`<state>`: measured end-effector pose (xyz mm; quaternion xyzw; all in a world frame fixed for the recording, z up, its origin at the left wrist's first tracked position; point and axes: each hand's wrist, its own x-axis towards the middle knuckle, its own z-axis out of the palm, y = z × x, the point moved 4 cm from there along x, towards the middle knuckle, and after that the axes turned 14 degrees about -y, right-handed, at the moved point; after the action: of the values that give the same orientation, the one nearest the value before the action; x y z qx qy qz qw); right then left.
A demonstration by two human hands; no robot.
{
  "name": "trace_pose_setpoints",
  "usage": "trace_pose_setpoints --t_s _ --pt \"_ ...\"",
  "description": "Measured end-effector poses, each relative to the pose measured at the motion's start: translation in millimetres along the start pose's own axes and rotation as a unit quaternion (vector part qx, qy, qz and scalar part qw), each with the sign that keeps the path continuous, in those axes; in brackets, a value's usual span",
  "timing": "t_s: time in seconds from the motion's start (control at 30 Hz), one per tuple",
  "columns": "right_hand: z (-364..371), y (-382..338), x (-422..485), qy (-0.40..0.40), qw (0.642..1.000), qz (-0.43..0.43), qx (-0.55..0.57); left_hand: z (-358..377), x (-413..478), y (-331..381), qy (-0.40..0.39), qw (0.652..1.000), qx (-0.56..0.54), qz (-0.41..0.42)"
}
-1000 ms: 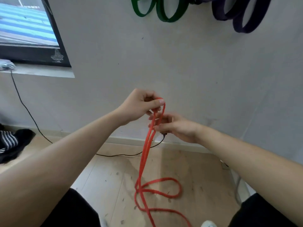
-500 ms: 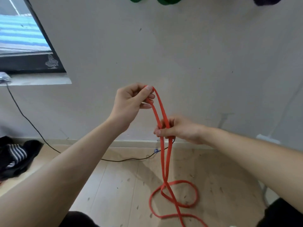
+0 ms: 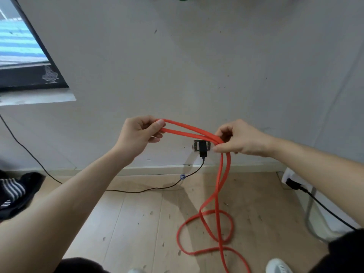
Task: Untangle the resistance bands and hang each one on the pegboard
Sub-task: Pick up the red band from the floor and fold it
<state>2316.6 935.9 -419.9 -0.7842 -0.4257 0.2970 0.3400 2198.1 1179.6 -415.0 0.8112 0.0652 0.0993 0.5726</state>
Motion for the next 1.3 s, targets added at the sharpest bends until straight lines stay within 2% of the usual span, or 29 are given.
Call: trace_pose_setpoints --t_s 0.17,0.33,0.43,0.6,0.7,0.93,1.07,1.3 --pt "-20 -2 -13 0.034 0.999 -0.03 -0.003 2 0 -14 -0.053 0.997 0.047 -0.043" --pt "-21 -4 -13 0.047 0.997 -0.054 0.008 27 0 -20 -0.159 0.977 0.128 -0.069" --pt "-11 -7 -8 0.011 0.998 -0.062 -0.011 43 2 -8 -0.182 0.969 0.163 -0.033" --pt "7 -11 1 -0.03 0.994 -0.064 -0.078 81 -3 5 -0.252 0.924 0.286 0.041" --pt "13 -12 5 -0.046 0.992 -0.064 -0.097 86 -4 6 -0.249 0.916 0.311 0.038" --pt "30 -4 11 -0.122 0.992 -0.016 -0.038 77 -7 15 -0.237 0.935 0.252 0.071" --pt "43 9 17 -0.174 0.983 0.016 -0.046 55 -6 24 -0.162 0.957 0.229 0.079" --pt "25 14 21 -0.108 0.994 0.015 0.002 14 -11 16 -0.075 0.982 0.165 0.062"
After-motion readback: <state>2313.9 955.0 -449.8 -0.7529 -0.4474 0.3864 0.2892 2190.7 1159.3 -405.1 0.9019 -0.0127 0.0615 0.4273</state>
